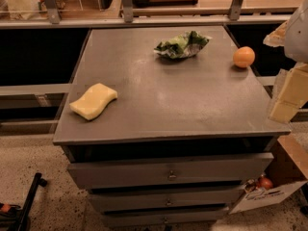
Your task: Move orange near sponge
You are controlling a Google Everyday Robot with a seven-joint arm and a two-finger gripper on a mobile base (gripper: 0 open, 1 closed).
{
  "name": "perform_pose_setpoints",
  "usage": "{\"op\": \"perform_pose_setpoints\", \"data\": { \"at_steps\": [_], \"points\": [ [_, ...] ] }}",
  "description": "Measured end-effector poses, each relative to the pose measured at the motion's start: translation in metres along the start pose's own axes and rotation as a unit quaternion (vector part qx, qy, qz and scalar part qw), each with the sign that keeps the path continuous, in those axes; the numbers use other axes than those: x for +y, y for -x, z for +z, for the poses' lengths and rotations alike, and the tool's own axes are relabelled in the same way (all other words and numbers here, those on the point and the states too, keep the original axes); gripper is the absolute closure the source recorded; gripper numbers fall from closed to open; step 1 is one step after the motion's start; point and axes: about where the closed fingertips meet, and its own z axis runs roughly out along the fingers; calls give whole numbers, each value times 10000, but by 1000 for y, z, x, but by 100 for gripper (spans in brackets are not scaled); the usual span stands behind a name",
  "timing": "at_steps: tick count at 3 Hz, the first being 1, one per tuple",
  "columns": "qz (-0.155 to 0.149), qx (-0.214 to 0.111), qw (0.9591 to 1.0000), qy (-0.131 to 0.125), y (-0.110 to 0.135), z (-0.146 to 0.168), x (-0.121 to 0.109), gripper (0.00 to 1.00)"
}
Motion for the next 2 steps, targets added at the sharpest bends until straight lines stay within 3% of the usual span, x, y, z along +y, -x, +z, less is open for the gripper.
{"op": "perform_pose_setpoints", "data": {
  "at_steps": [1,2],
  "points": [
    [0,0,10000,-1,0,0,0,0],
    [372,96,9989,-283,-9,-1,-23,0]
  ]
}}
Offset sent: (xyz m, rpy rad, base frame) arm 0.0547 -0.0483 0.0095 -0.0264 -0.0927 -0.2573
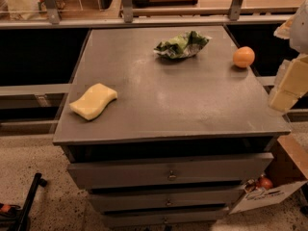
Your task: Move orange near sponge
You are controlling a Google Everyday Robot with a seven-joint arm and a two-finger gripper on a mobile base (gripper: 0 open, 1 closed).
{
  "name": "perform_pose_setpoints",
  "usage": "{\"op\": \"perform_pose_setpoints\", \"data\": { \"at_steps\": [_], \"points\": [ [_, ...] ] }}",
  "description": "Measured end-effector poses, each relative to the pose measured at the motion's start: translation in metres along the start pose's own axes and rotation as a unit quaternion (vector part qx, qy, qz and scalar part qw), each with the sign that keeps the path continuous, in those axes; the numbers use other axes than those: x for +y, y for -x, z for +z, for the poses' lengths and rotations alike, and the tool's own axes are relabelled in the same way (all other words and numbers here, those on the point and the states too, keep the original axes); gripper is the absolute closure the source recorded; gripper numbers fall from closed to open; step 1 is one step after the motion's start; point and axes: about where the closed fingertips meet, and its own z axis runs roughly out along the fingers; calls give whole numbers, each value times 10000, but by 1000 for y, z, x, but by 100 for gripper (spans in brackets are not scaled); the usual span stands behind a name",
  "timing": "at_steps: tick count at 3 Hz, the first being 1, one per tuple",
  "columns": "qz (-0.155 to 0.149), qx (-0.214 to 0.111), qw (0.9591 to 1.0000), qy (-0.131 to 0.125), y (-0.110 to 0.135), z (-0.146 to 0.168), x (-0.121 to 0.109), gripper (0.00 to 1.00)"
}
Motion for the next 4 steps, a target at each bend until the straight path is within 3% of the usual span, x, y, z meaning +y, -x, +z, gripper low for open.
{"op": "perform_pose_setpoints", "data": {
  "at_steps": [1,2,3,4],
  "points": [
    [729,-228,9957,-525,-27,-4,-56,0],
    [1395,-331,9856,-899,-48,3,-123,0],
    [1671,-397,9791,-1089,-57,2,-152,0],
    [1671,-397,9791,-1088,-57,2,-152,0]
  ]
}}
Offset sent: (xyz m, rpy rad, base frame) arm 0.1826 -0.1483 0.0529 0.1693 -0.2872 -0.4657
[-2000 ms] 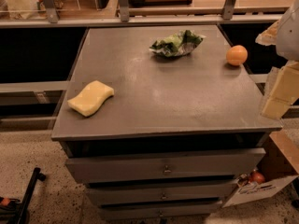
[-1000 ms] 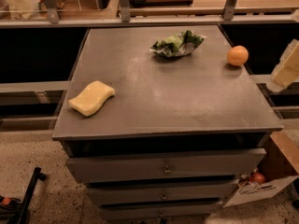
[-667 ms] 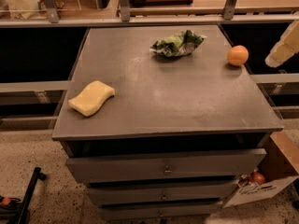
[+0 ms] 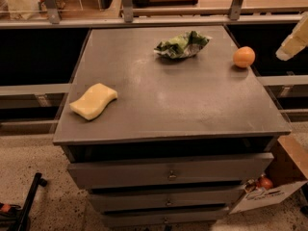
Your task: Move orange near sponge
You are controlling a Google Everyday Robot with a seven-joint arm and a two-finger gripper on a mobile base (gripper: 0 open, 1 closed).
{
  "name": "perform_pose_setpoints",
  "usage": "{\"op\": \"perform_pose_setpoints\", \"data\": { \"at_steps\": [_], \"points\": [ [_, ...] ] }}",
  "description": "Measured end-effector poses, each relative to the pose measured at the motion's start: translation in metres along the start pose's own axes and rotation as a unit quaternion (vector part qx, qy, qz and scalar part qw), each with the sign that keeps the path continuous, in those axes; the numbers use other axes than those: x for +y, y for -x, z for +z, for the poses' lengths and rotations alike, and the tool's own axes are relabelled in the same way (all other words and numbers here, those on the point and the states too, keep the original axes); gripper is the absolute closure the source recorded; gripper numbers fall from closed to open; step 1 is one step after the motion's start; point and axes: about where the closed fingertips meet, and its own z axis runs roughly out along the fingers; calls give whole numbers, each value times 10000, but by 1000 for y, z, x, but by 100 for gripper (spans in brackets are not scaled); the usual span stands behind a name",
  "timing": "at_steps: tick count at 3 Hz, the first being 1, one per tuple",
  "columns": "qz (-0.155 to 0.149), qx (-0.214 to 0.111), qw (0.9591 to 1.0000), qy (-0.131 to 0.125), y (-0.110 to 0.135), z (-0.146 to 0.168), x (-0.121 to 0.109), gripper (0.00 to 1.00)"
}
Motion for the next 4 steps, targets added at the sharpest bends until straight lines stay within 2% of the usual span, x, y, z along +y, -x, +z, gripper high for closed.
{"op": "perform_pose_setpoints", "data": {
  "at_steps": [1,2,3,4],
  "points": [
    [157,-110,9998,67,4,26,-2,0],
    [437,-480,9975,284,9,66,-3,0],
    [770,-961,9910,522,18,105,1,0],
    [894,-1396,9844,589,33,135,5,0]
  ]
}}
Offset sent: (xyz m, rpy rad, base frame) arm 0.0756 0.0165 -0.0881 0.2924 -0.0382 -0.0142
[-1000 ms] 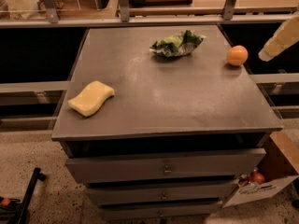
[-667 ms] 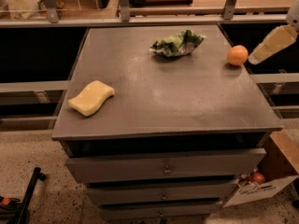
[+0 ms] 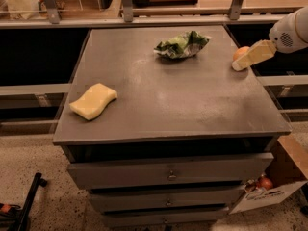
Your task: Move orange near sponge
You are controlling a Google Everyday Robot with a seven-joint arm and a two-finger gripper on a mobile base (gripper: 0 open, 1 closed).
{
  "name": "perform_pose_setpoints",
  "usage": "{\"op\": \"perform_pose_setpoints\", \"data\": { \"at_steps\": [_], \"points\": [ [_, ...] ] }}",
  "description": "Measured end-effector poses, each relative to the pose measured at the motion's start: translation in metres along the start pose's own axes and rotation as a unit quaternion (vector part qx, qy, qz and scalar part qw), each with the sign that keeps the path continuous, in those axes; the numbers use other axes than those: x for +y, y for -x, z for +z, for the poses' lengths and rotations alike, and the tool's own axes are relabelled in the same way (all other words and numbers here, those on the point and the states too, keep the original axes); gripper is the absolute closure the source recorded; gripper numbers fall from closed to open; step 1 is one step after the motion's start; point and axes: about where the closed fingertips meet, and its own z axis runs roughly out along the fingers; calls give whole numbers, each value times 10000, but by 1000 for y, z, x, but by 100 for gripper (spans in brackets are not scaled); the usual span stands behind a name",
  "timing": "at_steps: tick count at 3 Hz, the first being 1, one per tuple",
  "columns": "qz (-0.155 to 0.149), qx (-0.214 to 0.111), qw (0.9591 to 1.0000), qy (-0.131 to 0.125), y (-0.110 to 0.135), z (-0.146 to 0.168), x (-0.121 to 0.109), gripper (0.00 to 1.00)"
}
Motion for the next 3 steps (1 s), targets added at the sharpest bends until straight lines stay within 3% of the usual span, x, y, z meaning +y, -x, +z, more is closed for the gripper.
{"op": "perform_pose_setpoints", "data": {
  "at_steps": [2,3],
  "points": [
    [-80,-293,9995,107,6,62,-1,0],
    [-72,-247,9996,107,3,85,0,17]
  ]
}}
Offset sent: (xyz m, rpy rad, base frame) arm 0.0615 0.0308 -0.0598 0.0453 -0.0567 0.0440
